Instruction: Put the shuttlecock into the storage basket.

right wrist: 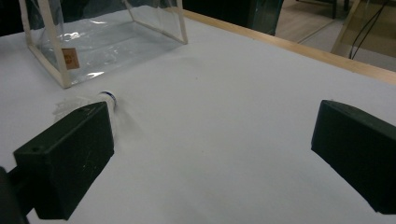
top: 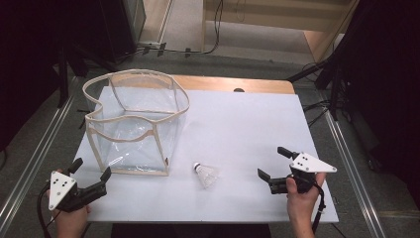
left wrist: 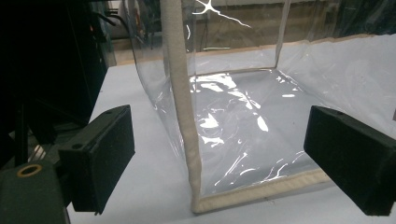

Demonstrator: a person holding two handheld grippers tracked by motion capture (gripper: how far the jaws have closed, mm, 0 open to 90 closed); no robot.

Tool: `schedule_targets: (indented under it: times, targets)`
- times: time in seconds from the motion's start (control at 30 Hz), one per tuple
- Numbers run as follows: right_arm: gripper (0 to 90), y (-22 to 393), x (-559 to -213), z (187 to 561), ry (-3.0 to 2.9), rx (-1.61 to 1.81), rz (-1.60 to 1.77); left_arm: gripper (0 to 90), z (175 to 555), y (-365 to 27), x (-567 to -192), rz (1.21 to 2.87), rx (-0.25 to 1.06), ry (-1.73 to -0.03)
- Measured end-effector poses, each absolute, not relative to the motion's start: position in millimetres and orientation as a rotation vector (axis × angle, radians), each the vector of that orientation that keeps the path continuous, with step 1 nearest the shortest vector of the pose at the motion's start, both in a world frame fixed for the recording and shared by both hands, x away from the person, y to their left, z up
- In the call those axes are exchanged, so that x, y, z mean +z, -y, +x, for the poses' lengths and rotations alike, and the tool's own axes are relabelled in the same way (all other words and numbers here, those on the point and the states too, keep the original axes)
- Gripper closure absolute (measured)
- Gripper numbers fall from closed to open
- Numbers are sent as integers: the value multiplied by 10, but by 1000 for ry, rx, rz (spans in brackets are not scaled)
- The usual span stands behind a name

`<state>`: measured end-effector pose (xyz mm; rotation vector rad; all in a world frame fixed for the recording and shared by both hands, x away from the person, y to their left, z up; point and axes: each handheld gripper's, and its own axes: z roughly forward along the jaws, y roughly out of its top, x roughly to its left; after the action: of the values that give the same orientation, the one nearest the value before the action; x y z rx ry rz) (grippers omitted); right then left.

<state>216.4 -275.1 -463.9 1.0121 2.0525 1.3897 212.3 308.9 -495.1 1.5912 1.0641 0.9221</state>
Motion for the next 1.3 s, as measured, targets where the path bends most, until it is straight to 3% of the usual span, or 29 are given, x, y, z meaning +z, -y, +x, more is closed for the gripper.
schedule_targets:
  times: [1.3]
  targets:
    - [0,1813,-4635,2494,-2414,1231,867,92,2122,-3085,-4952,1600,919,-1054]
